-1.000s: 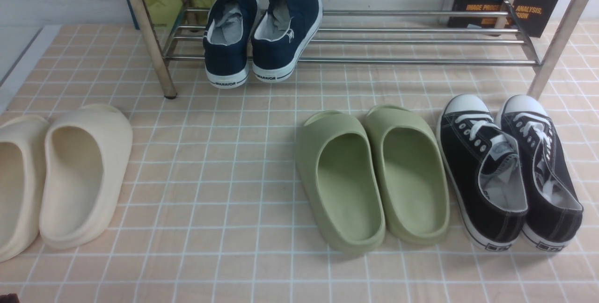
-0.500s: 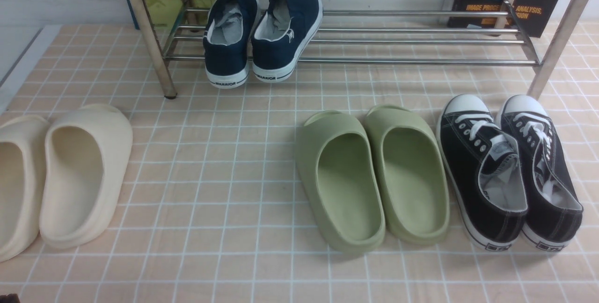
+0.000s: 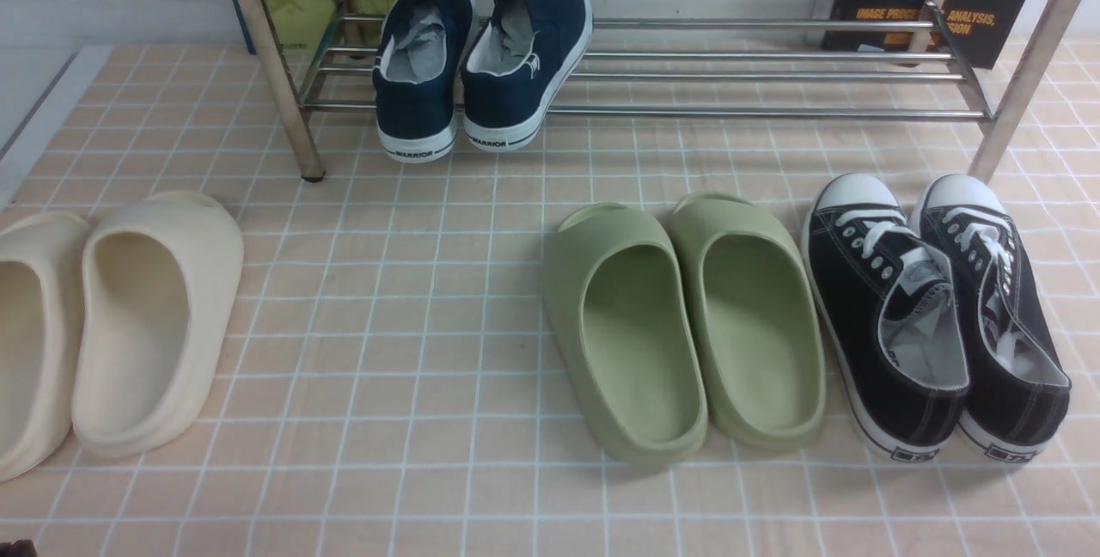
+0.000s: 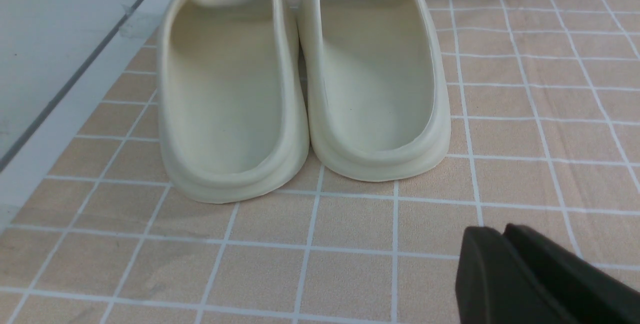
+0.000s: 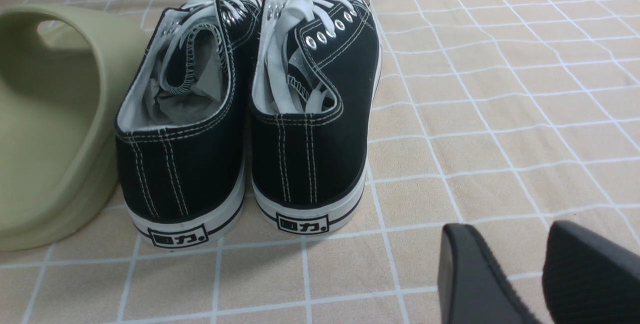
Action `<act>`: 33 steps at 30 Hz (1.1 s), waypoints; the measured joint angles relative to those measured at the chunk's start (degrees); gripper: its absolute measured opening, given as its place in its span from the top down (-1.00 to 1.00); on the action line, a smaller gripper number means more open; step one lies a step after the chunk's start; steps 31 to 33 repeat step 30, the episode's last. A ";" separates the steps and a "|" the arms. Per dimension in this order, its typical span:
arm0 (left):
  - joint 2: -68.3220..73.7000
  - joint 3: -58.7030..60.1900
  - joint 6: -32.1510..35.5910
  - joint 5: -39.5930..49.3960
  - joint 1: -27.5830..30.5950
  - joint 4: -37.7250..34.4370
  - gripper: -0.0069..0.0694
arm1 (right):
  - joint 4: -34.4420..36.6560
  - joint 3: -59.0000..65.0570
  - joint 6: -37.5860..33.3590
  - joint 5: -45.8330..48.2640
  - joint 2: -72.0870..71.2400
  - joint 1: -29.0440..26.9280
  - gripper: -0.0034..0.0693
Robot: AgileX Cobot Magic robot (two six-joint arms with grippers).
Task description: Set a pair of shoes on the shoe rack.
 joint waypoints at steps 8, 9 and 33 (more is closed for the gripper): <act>0.00 0.00 0.00 0.00 0.00 0.06 0.63 | 0.00 0.00 0.00 0.00 0.00 0.00 0.25; 0.00 0.00 0.00 0.00 0.00 0.06 0.63 | 0.00 0.00 0.00 0.00 0.00 0.00 0.25; 0.00 0.00 0.00 0.02 0.00 0.10 0.59 | 0.00 0.00 0.00 0.00 0.00 0.00 0.25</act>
